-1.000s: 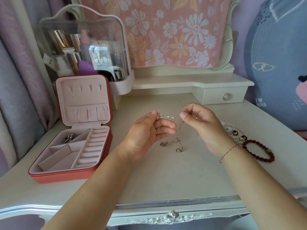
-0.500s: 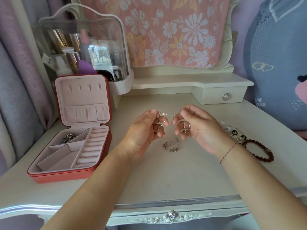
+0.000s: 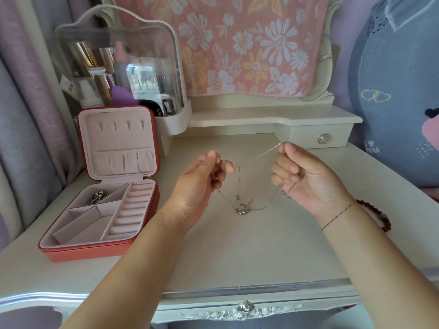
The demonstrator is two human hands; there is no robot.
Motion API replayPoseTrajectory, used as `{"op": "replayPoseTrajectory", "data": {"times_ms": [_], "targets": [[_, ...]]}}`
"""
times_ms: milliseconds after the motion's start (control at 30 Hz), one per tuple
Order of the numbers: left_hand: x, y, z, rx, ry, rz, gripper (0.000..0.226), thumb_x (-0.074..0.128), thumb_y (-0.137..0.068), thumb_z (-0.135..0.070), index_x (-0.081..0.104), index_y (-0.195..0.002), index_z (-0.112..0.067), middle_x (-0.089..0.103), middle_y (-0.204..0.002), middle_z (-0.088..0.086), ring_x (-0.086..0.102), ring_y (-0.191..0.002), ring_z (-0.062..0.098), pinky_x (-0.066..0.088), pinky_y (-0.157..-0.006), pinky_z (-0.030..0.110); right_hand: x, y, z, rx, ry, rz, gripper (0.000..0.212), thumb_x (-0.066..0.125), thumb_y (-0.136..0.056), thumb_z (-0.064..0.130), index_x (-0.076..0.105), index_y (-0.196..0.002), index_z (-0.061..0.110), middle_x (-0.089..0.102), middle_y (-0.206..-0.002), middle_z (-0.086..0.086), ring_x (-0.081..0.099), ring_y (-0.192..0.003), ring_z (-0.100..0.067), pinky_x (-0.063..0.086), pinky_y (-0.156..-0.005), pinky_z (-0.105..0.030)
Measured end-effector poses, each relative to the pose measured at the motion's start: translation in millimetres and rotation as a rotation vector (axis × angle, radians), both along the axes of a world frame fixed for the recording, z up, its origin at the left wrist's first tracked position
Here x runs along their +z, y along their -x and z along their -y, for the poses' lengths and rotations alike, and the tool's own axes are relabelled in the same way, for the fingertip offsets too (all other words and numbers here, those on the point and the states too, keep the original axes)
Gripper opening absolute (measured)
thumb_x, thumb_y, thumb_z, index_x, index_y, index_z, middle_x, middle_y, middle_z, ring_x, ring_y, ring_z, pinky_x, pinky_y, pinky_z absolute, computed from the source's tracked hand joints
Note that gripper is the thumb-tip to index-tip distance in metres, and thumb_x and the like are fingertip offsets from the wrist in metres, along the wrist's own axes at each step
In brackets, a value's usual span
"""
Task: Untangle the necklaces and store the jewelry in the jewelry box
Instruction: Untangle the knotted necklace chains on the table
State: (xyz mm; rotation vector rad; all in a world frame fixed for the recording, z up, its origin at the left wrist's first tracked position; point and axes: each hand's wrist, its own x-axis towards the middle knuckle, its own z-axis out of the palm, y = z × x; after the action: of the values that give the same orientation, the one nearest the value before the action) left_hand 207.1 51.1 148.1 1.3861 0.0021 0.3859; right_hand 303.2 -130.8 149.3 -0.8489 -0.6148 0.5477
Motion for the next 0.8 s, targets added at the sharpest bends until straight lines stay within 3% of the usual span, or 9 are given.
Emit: {"op": "replayPoseTrajectory", "data": {"times_ms": [67, 167, 267, 367, 433, 600, 800], "targets": [[-2, 1, 2, 0.084, -0.193, -0.015, 0.027, 0.037, -0.104, -0.027, 0.046, -0.080, -0.020, 0.068, -0.078, 0.000, 0.043, -0.071, 0.014, 0.033, -0.067, 0.027, 0, 0, 1, 0.039, -0.007, 0.004, 0.026, 0.083, -0.066, 0.034, 0.067, -0.079, 0.018, 0.033, -0.050, 0.010, 0.028, -0.041, -0.004, 0.028, -0.045, -0.017], [-7, 1, 8, 0.161, -0.449, -0.026, 0.025, 0.035, -0.105, -0.024, 0.043, -0.082, -0.018, 0.070, -0.077, -0.007, 0.047, -0.071, 0.003, 0.036, -0.065, 0.012, 1, 1, 1, 0.067, 0.000, 0.020, 0.023, 0.080, -0.068, 0.033, 0.070, -0.083, 0.017, 0.031, -0.047, 0.012, 0.020, -0.041, -0.005, 0.021, -0.044, -0.018], [-10, 0, 9, 0.216, -0.570, -0.010, 0.025, 0.036, -0.105, -0.025, 0.045, -0.082, -0.020, 0.069, -0.078, -0.015, 0.050, -0.075, 0.002, 0.037, -0.069, 0.010, 1, 2, 1, 0.069, 0.005, 0.029, 0.025, 0.080, -0.068, 0.033, 0.072, -0.087, 0.018, 0.026, -0.047, 0.012, 0.015, -0.043, -0.008, 0.020, -0.044, -0.018], [-14, -1, 7, 0.239, -0.676, 0.002, 0.026, 0.036, -0.104, -0.028, 0.051, -0.084, -0.023, 0.069, -0.089, -0.010, 0.052, -0.078, 0.009, 0.039, -0.071, 0.016, 1, 3, 1, 0.077, 0.011, 0.053, 0.025, 0.079, -0.069, 0.033, 0.073, -0.089, 0.019, 0.019, -0.051, 0.009, 0.014, -0.043, -0.008, 0.018, -0.045, -0.019], [-17, -2, 7, 0.243, -0.727, 0.000, 0.026, 0.036, -0.104, -0.030, 0.055, -0.088, -0.021, 0.067, -0.093, -0.010, 0.053, -0.081, 0.005, 0.038, -0.070, 0.012, 1, 4, 1, 0.085, 0.014, 0.065, 0.026, 0.079, -0.070, 0.033, 0.073, -0.090, 0.019, 0.018, -0.051, 0.008, 0.014, -0.043, -0.008, 0.018, -0.045, -0.020], [-18, -3, 7, 0.229, -0.729, -0.010, 0.025, 0.036, -0.104, -0.031, 0.054, -0.089, -0.020, 0.067, -0.097, -0.014, 0.054, -0.083, -0.002, 0.038, -0.073, 0.013, 2, 5, 1, 0.096, 0.021, 0.082, 0.025, 0.080, -0.069, 0.033, 0.073, -0.089, 0.020, 0.018, -0.051, 0.008, 0.014, -0.043, -0.008, 0.017, -0.046, -0.021], [-9, -1, 7, -0.012, -0.405, -0.035, 0.028, 0.029, -0.107, -0.022, 0.038, -0.081, -0.015, 0.075, -0.101, 0.001, 0.052, -0.081, 0.013, 0.038, -0.072, 0.024, 2, 5, 0, 0.093, 0.016, 0.072, 0.022, 0.076, -0.071, 0.030, 0.073, -0.090, 0.019, 0.019, -0.050, 0.008, 0.015, -0.043, -0.008, 0.018, -0.045, -0.019]]}}
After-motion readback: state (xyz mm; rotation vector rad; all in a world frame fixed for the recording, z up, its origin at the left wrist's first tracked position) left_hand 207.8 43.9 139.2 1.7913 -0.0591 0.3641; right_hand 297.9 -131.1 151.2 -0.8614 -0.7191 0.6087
